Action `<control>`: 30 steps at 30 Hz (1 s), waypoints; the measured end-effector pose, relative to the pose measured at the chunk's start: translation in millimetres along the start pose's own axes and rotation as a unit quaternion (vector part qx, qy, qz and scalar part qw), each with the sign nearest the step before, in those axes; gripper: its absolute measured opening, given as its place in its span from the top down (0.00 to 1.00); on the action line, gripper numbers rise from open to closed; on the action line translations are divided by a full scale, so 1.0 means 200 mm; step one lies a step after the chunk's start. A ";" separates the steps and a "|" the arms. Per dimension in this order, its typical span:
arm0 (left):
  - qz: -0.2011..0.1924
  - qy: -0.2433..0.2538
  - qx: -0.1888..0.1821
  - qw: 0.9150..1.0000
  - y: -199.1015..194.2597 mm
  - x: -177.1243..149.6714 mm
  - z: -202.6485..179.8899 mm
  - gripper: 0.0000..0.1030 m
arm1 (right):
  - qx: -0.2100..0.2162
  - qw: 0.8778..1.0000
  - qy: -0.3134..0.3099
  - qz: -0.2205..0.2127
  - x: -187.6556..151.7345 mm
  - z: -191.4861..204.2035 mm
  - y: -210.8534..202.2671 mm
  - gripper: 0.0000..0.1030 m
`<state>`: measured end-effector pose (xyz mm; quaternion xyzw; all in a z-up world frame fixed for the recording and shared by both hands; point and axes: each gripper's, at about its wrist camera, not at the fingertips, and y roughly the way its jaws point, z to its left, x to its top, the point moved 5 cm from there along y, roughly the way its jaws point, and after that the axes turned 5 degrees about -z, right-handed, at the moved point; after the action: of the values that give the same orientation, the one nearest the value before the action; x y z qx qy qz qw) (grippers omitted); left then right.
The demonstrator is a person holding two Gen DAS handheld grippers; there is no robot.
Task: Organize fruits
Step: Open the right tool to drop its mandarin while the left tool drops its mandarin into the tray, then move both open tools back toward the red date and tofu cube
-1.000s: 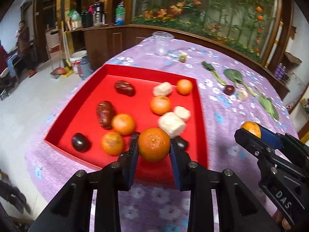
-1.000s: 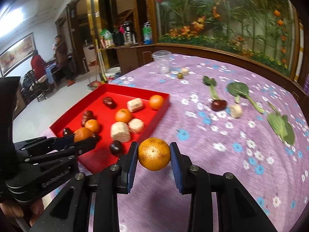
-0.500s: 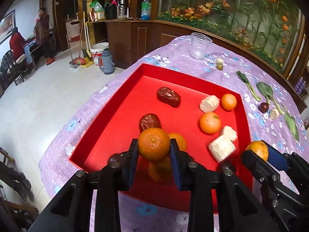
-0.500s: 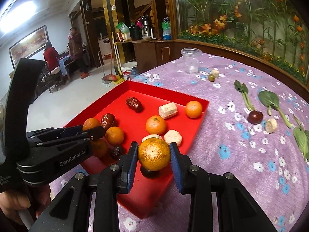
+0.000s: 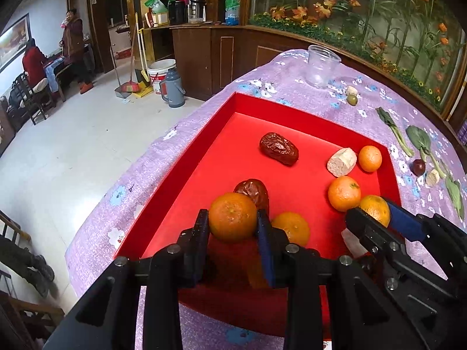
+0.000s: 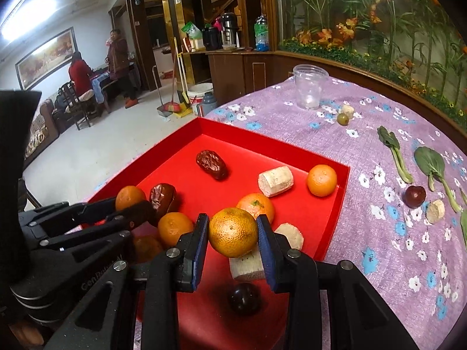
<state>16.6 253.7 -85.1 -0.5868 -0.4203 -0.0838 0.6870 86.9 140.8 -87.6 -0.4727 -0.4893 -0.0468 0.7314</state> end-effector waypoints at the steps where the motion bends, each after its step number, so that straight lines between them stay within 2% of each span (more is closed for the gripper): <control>1: 0.001 0.000 0.001 1.000 0.00 0.00 0.00 0.69 | -0.001 1.000 0.000 0.001 0.00 0.00 0.00 0.64; 3: 0.004 -0.001 0.007 1.000 0.01 0.00 0.01 0.58 | -0.006 1.000 -0.001 0.004 0.00 -0.01 0.01 0.59; 4: 0.005 -0.004 0.014 1.000 0.01 0.00 0.03 0.45 | -0.005 1.000 -0.002 0.002 0.00 -0.01 0.00 0.51; 5: 0.004 -0.009 0.019 1.000 0.00 0.00 0.04 0.33 | -0.004 1.000 -0.003 0.000 0.00 -0.01 0.00 0.51; 7: 0.004 -0.023 0.020 1.000 -0.01 0.01 0.07 0.23 | -0.005 1.000 0.001 -0.006 0.01 -0.02 -0.02 0.46; 8: 0.005 -0.029 0.021 0.999 -0.01 0.02 0.08 0.21 | -0.006 1.000 0.005 -0.008 0.01 -0.03 -0.03 0.38; 10: 0.006 -0.034 0.022 0.999 -0.02 0.02 0.09 0.21 | -0.008 1.000 0.009 -0.013 0.01 -0.05 -0.05 0.32; 16: -0.012 -0.024 0.023 0.999 -0.09 0.04 0.05 0.21 | -0.006 0.999 0.037 -0.035 -0.01 -0.14 -0.17 0.32; 19: -0.031 -0.018 0.011 0.999 -0.15 0.06 -0.01 0.21 | -0.016 0.998 0.045 -0.048 -0.05 -0.23 -0.27 0.32; 24: -0.049 0.018 -0.025 0.998 -0.21 0.09 -0.24 0.21 | -0.052 0.994 0.081 -0.060 -0.14 -0.49 -0.42 0.32; 30: -0.051 0.090 -0.075 0.992 -0.19 0.09 -0.65 0.21 | -0.114 0.982 0.140 -0.047 -0.22 -0.91 -0.48 0.32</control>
<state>67.1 136.0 -39.4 -0.6048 -0.3787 -0.2020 0.6709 135.5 -64.4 -72.8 -0.5183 -0.3953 -0.2029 0.7307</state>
